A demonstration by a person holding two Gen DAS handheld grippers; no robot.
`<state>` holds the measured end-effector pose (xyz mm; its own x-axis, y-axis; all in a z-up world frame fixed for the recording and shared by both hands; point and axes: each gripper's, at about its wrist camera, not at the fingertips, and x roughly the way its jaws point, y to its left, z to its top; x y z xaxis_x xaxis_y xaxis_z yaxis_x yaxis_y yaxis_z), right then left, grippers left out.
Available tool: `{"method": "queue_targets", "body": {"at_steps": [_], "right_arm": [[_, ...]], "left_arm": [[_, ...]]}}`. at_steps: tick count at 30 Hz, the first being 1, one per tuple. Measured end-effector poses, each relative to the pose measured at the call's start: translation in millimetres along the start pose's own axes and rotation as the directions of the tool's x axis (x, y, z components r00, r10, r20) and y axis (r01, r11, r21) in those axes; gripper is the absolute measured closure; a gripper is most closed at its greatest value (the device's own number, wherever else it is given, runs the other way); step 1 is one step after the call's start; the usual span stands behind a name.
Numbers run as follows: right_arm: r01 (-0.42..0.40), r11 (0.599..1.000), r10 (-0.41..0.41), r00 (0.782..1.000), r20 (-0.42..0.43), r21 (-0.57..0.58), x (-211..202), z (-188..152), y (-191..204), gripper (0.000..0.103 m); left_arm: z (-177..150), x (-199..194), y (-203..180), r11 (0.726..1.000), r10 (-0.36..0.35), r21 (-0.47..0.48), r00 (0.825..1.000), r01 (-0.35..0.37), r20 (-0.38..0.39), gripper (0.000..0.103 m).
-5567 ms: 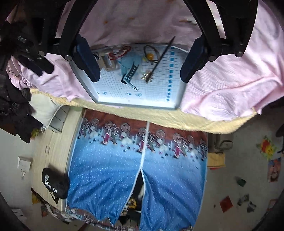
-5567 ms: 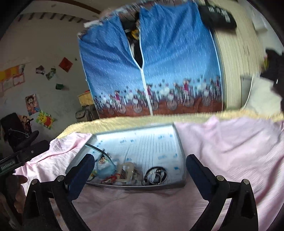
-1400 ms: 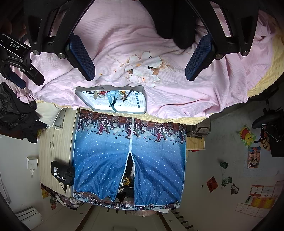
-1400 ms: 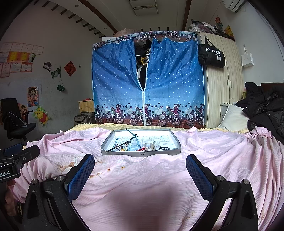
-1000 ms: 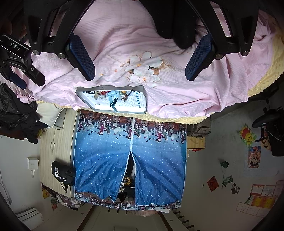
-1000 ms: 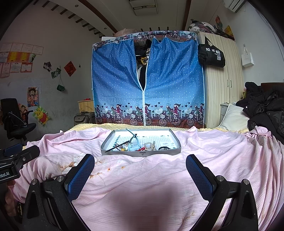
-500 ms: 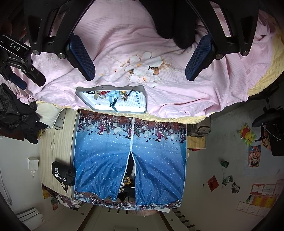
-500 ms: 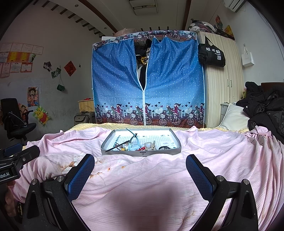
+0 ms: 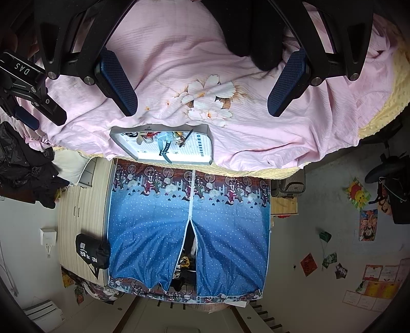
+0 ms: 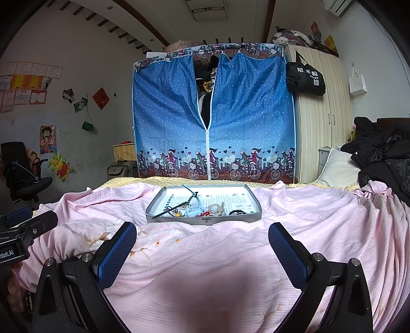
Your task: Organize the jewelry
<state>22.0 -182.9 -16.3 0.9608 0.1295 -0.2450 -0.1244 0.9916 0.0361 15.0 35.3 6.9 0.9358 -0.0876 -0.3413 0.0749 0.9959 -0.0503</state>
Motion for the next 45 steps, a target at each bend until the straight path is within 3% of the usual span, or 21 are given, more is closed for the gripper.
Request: {"method": "queue_targets", "body": {"at_steps": [31, 45], "right_arm": [[0.001, 1.000, -0.001, 1.000, -0.003, 0.001, -0.6, 2.2, 0.6, 0.000], [0.001, 1.000, -0.001, 1.000, -0.006, 0.000, -0.9, 3.0, 0.3, 0.000]], "left_arm": [[-1.6, 3.2, 0.8, 1.000, -0.016, 0.009, 1.000, 0.016, -0.008, 0.003], [-7.5, 2.8, -7.3, 0.994, -0.004, 0.110, 1.000, 0.001, 0.020, 0.003]]}}
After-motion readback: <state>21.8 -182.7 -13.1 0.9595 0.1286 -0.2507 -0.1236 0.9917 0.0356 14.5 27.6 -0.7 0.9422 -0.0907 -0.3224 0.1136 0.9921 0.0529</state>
